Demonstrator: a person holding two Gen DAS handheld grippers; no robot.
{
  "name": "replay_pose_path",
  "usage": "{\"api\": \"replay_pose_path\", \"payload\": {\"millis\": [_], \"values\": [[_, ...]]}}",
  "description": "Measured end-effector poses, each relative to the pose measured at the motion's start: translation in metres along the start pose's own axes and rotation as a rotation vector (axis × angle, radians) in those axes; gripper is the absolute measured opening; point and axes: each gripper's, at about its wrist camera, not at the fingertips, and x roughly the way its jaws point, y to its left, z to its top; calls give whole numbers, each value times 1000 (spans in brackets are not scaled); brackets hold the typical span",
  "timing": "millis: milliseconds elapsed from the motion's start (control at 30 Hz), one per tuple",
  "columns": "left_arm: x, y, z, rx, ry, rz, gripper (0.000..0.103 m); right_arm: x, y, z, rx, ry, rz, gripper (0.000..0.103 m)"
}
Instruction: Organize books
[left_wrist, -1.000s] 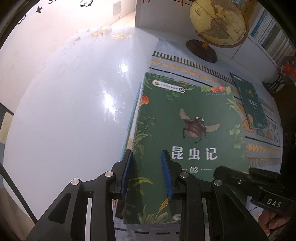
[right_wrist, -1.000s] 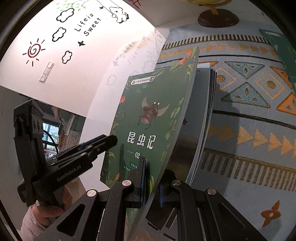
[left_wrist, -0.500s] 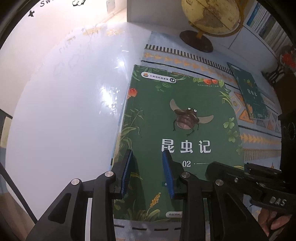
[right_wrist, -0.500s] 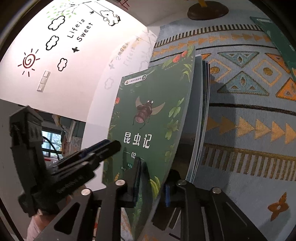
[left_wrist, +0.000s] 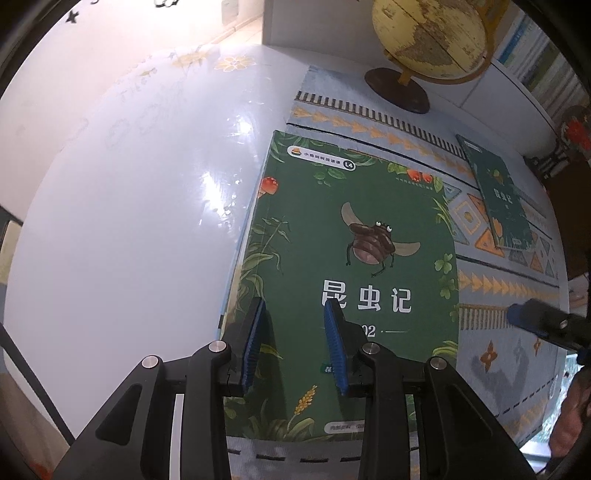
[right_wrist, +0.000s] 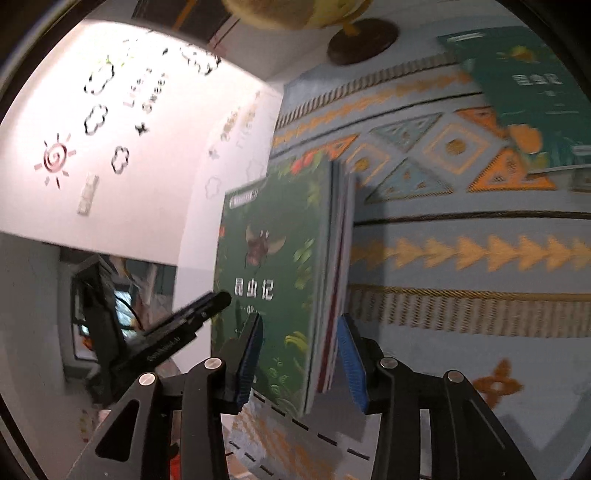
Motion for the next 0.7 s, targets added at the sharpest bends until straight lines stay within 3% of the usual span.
{"api": "replay_pose_path", "payload": {"millis": [100,267,367,467,567,700], "values": [[-4,-6,0,-32,0,11,37,-23,-15,6,21,-19,28,42],[-26,-40,-3,11,-41,-11,40,-77,-50,14,-1,-46,37,42],[-38,-65,2,-18,-70,-50,45,-113,-74,18,-18,-73,-26,42],[-45,-91,10,-49,-106,-119,53,-152,-99,28,-60,-141,-141,42],[-39,-124,23,-34,-121,-164,59,-178,-120,44,-91,-222,-256,48],[-14,-170,43,20,-88,-164,59,-190,-152,74,-3,-274,-219,48]]}}
